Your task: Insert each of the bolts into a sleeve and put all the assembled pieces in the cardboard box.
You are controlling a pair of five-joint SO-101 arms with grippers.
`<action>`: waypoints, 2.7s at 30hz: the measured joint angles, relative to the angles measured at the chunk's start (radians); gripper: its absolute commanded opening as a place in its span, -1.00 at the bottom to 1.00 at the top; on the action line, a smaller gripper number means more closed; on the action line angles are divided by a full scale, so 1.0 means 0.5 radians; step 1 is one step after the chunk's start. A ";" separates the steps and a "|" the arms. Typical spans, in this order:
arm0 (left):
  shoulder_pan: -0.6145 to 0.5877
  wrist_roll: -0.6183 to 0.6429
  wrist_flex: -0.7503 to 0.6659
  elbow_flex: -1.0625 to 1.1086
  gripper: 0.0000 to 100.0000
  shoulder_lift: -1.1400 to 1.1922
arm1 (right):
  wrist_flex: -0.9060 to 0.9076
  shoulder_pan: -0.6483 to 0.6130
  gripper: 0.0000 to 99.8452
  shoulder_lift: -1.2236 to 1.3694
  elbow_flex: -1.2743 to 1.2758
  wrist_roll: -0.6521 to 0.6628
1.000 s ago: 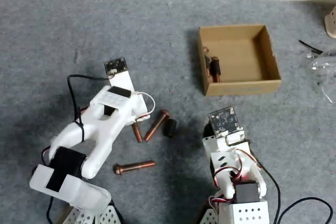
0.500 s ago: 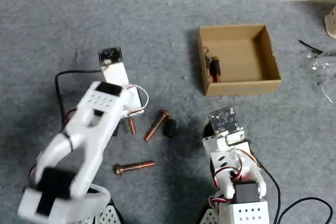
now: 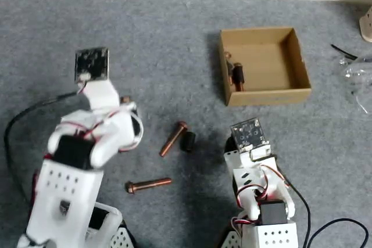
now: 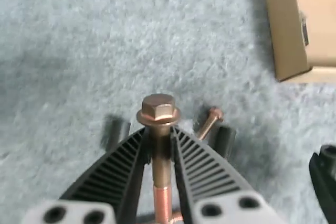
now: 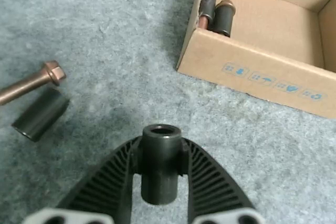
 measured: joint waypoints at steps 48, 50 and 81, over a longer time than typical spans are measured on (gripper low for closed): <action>-0.034 0.206 -1.881 1.884 -0.99 -1.706 | -0.255 -0.724 -0.99 0.000 0.000 -0.015; -0.034 0.249 -1.881 1.884 -0.99 -1.706 | -0.307 -0.786 -0.99 0.000 0.000 -0.015; 0.565 0.267 -1.884 1.921 -0.99 -1.706 | -0.617 -1.007 -0.99 0.000 0.000 -0.015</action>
